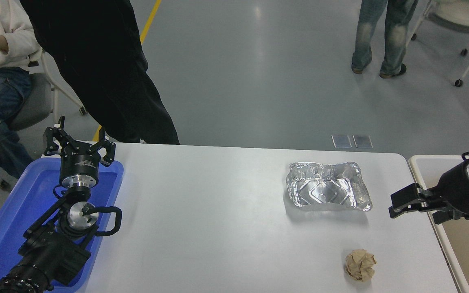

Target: Pick up foil plate and place in dustbin

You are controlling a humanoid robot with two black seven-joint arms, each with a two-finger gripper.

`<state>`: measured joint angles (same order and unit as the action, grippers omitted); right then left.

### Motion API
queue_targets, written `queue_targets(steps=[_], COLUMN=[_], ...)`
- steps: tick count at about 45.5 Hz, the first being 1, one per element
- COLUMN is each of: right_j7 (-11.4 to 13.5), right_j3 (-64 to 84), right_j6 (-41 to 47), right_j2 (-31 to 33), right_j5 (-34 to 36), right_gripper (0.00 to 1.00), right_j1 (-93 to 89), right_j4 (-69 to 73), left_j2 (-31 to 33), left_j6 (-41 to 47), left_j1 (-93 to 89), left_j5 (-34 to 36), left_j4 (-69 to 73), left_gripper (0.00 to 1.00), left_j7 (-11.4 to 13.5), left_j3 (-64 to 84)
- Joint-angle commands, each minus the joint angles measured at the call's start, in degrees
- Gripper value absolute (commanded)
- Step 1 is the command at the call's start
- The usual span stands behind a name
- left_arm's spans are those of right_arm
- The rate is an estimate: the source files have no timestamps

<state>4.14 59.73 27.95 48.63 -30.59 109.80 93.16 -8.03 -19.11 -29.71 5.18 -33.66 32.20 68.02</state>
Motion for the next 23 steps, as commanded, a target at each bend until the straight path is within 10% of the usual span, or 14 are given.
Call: queue_targets(steps=[1, 23], right_j7=[-0.01, -0.27], right_j3=[-6.55, -14.03], right_j6=[-2.37, -6.67], right_j2=[0.59, -5.91], right_j5=[-1.40, -4.12], right_gripper=[1.00, 1.00], right_j1=[-9.78, -21.39], right_j4=[-2.28, -10.97], left_j2=[0.04, -0.05], left_j6=[-0.05, -0.05], left_j1=[0.00, 0.00], left_j5=[0.00, 0.00], left_j4=[0.00, 0.00], left_gripper=[0.99, 0.99], left_j7=[-0.03, 0.06], left_j3=[-0.08, -0.08])
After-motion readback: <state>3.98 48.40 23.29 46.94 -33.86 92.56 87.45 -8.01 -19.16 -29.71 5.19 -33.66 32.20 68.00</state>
